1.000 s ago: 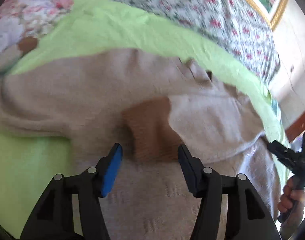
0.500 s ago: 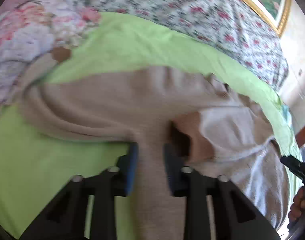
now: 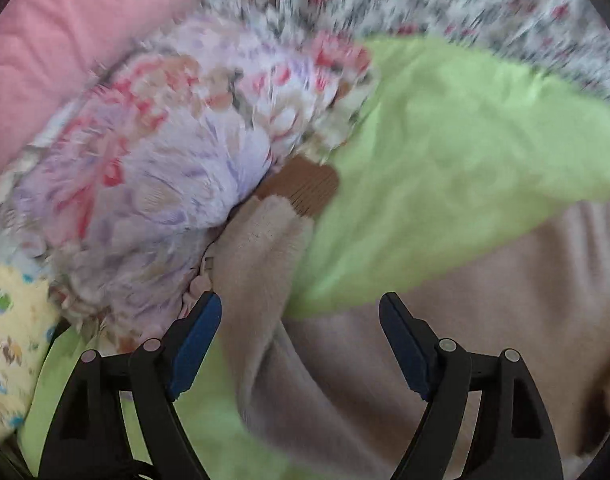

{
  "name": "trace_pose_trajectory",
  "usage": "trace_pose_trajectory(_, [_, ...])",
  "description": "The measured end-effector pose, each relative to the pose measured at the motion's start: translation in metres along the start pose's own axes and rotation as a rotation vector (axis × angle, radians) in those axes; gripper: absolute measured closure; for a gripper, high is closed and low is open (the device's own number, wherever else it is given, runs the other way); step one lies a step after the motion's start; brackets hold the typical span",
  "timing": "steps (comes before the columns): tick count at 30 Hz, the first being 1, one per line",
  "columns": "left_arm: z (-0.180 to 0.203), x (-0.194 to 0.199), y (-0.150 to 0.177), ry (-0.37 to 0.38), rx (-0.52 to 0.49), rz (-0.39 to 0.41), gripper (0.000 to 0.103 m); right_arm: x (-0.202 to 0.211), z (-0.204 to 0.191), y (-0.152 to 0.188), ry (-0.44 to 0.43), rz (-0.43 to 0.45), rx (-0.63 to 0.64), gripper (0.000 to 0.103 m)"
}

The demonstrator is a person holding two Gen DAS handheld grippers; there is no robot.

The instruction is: Fold small clothes

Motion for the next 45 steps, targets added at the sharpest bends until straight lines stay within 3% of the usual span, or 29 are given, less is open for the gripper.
trace_pose_trajectory(2, [0.002, -0.024, -0.001, -0.029, -0.012, -0.046, 0.022, 0.002, 0.004, 0.002, 0.009, -0.003, -0.011, 0.064])
trace_pose_trajectory(4, [0.002, -0.039, 0.002, -0.03, -0.012, -0.081, 0.05, 0.005, 0.009, 0.002, 0.019, 0.0, -0.023, 0.064])
trace_pose_trajectory(5, [0.001, -0.044, 0.003, -0.031, -0.007, -0.093, 0.081, 0.006, 0.011, 0.002, 0.022, 0.001, -0.027, 0.064])
trace_pose_trajectory(6, [-0.003, -0.045, 0.003, -0.021, 0.013, -0.092, 0.091, 0.007, 0.014, 0.002, 0.028, 0.003, -0.029, 0.064])
trace_pose_trajectory(8, [-0.009, -0.035, 0.0, 0.042, 0.058, -0.069, 0.097, 0.009, 0.017, 0.002, 0.036, 0.007, -0.033, 0.064])
trace_pose_trajectory(12, [-0.015, 0.023, -0.008, 0.224, 0.154, 0.031, 0.098, 0.012, 0.018, 0.003, 0.028, 0.016, -0.037, 0.064])
trace_pose_trajectory(17, [0.014, 0.117, -0.01, 0.447, 0.156, 0.182, 0.098, 0.015, 0.017, 0.008, 0.013, 0.025, -0.046, 0.064])
trace_pose_trajectory(21, [0.067, 0.194, -0.01, 0.616, 0.108, 0.277, 0.098, 0.026, 0.019, 0.012, 0.016, 0.041, -0.05, 0.064])
trace_pose_trajectory(23, [0.093, 0.217, -0.019, 0.684, 0.086, 0.289, 0.098, 0.034, 0.021, 0.012, 0.022, 0.055, -0.053, 0.064])
trace_pose_trajectory(27, [0.16, 0.267, -0.006, 0.81, 0.027, 0.307, 0.098, 0.045, 0.029, 0.013, 0.033, 0.08, -0.071, 0.064])
trace_pose_trajectory(31, [0.226, 0.275, 0.014, 0.86, -0.025, 0.265, 0.097, 0.051, 0.037, 0.014, 0.039, 0.088, -0.089, 0.064])
trace_pose_trajectory(37, [0.292, 0.249, 0.052, 0.822, -0.118, 0.188, 0.096, 0.058, 0.049, 0.012, 0.061, 0.099, -0.109, 0.064])
trace_pose_trajectory(40, [0.294, 0.242, 0.066, 0.832, -0.143, 0.143, 0.084, 0.059, 0.057, 0.01, 0.075, 0.105, -0.132, 0.064])
trace_pose_trajectory(42, [0.286, 0.242, 0.074, 0.82, -0.142, 0.133, 0.059, 0.059, 0.06, 0.007, 0.084, 0.107, -0.143, 0.059])
trace_pose_trajectory(45, [0.252, 0.248, 0.083, 0.791, -0.117, 0.178, 0.049, 0.055, 0.06, -0.001, 0.087, 0.121, -0.14, 0.051])
Point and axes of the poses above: each gripper's, at about its wrist camera, not at the fingertips, and x roughly against the way its jaws point, z to its right, y to its underside, the point moved 8 cm from there along -x, roughly the way its jaws point, and after that the axes turned 10 degrees about -y, right-handed, at the moved point
